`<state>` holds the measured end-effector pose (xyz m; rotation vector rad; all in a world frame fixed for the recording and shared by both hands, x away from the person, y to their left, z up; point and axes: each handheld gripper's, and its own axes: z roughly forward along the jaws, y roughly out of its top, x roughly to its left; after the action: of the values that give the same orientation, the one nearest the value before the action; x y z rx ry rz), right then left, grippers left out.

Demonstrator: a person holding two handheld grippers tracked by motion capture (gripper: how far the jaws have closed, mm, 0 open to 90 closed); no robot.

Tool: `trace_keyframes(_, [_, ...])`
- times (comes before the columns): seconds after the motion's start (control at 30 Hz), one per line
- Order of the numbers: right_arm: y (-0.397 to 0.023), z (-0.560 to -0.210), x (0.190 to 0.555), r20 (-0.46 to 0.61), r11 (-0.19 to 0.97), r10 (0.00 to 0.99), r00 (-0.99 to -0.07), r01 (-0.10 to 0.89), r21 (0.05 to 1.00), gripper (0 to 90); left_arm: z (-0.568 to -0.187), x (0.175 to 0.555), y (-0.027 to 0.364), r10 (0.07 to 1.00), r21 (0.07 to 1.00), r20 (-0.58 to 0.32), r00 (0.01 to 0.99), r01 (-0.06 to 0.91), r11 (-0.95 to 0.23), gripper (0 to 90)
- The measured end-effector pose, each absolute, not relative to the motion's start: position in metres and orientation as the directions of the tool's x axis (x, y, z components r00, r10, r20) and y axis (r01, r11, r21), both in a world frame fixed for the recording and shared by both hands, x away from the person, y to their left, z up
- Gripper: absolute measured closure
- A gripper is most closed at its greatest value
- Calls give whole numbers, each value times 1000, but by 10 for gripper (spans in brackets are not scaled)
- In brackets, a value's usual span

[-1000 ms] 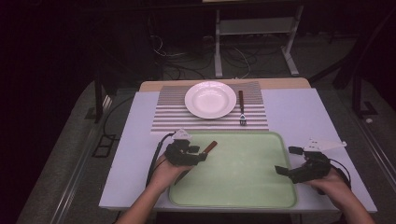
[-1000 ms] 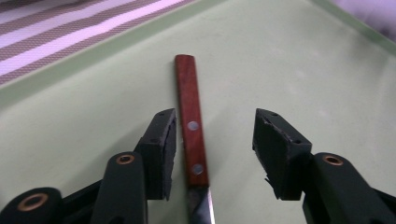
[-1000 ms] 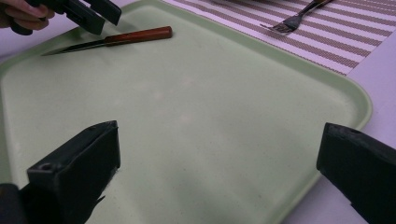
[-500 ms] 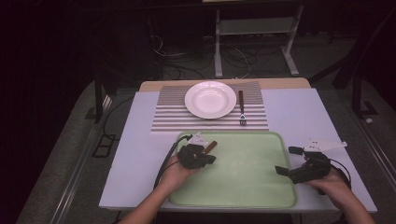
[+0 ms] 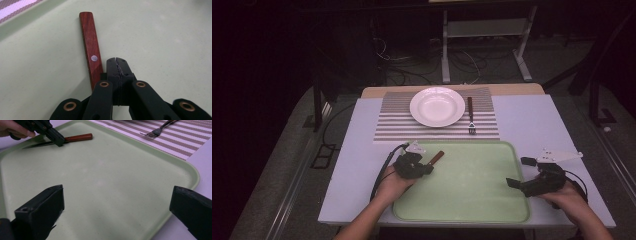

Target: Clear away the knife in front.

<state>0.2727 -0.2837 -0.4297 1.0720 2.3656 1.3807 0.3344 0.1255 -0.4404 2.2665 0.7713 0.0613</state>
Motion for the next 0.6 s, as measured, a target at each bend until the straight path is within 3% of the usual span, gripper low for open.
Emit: trace_keyframes(0.6, [-284,-430,273,177,301,674,-717,485,821,0,-440,339,143,589,645,-181,787,548,-534,895])
